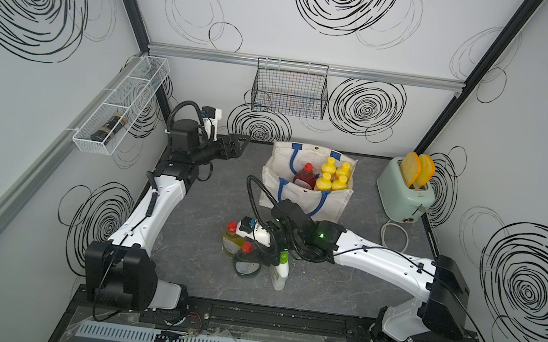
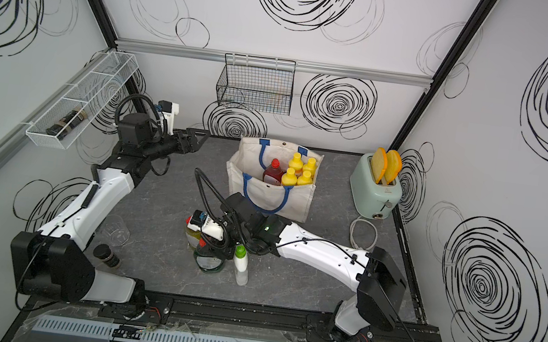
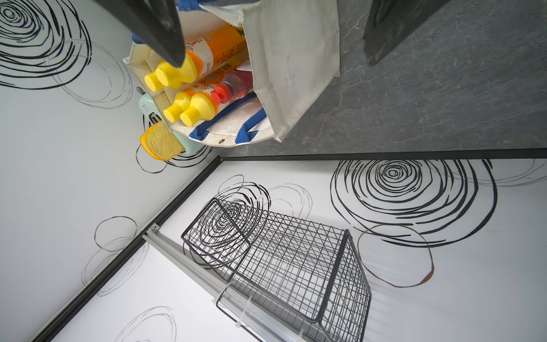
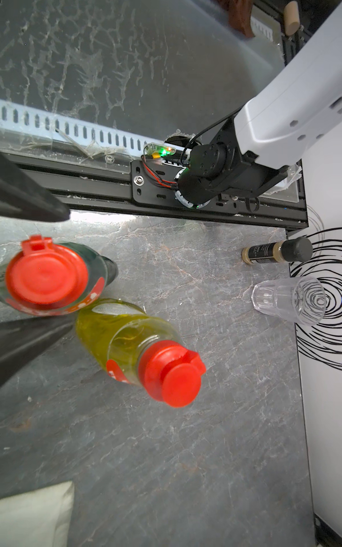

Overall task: Pack dish soap into the shopping bag
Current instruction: Pick up the bottle of dish soap at the center of the board.

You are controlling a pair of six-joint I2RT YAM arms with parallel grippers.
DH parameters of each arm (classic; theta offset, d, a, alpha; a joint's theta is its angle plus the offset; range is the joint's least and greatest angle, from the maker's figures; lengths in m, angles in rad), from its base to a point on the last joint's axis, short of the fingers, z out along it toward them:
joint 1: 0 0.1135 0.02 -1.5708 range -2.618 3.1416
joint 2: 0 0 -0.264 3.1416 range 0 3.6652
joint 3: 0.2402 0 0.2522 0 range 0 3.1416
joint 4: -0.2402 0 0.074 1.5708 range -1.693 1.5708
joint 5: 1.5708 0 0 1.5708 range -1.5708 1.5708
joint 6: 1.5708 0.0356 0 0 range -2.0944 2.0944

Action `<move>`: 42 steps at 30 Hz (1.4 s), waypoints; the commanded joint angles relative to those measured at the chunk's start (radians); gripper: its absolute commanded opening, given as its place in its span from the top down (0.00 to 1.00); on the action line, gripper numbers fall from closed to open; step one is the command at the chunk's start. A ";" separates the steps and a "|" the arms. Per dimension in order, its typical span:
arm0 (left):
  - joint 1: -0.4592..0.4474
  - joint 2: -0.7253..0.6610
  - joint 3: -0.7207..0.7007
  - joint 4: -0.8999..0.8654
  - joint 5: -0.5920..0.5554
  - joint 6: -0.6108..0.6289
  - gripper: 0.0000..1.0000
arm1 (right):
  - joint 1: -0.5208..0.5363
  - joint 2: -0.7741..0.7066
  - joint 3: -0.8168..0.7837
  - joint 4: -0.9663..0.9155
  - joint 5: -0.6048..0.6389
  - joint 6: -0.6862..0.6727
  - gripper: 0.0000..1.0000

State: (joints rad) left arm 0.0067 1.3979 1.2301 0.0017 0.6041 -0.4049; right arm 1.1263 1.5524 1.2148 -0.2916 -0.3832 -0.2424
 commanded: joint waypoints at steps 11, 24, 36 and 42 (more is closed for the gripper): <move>-0.005 -0.016 -0.008 0.052 0.020 -0.003 0.04 | 0.013 0.005 0.029 -0.021 0.027 -0.007 0.81; -0.009 -0.014 -0.009 0.052 0.019 0.001 0.04 | -0.014 -0.066 0.037 0.015 0.141 0.025 1.00; -0.025 -0.016 -0.005 0.045 0.020 0.007 0.04 | -0.147 -0.149 0.098 -0.006 0.151 0.081 1.00; -0.036 -0.017 -0.005 0.043 0.022 0.011 0.04 | -0.202 -0.152 0.178 -0.026 0.192 0.072 1.00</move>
State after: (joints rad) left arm -0.0196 1.3979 1.2247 0.0017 0.6090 -0.4042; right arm 0.9413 1.4548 1.2873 -0.4011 -0.2043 -0.1715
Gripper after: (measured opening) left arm 0.962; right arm 0.329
